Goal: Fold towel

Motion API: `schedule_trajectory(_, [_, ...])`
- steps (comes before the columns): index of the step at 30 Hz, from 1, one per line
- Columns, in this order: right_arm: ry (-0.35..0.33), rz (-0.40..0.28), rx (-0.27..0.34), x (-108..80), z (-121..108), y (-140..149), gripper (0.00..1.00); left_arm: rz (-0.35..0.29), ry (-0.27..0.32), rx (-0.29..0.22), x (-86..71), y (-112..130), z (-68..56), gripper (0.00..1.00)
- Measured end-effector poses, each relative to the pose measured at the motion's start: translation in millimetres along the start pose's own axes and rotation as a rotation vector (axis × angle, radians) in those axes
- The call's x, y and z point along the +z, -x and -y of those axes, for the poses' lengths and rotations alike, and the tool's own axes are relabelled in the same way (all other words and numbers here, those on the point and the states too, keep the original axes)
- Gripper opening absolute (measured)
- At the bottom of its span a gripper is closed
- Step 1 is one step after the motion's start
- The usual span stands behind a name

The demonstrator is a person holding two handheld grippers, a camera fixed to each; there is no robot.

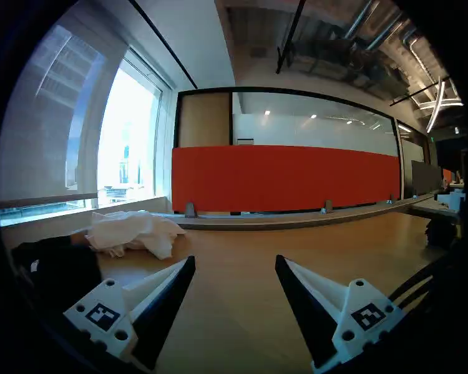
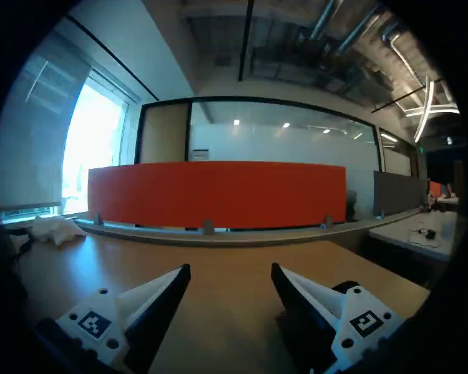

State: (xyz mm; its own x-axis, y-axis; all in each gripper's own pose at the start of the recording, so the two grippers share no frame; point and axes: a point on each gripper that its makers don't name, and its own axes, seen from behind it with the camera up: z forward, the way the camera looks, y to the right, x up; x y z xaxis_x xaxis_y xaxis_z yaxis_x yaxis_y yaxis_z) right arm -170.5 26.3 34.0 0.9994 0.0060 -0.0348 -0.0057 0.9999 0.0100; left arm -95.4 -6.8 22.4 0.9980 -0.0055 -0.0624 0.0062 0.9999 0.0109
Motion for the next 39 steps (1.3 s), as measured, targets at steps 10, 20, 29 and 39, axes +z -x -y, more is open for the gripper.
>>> schedule_trajectory(10, [0.015,0.019,0.012,2.5,-8,29,1.00,0.000,0.000,0.000,-0.3,1,0.1,0.95])
schedule_trajectory(20, [0.009,-0.001,0.003,-2.7,-6,33,1.00,0.000,0.000,0.000,-0.3,1,-0.5,0.95])
schedule_trajectory(29, [-0.004,0.000,0.000,-4.7,0,31,1.00,0.000,0.000,0.001,-0.4,1,-0.1,0.95])
schedule_trajectory(39, [-0.004,0.001,0.000,-4.9,0,33,1.00,0.000,0.000,0.001,-0.3,1,-0.3,0.95])
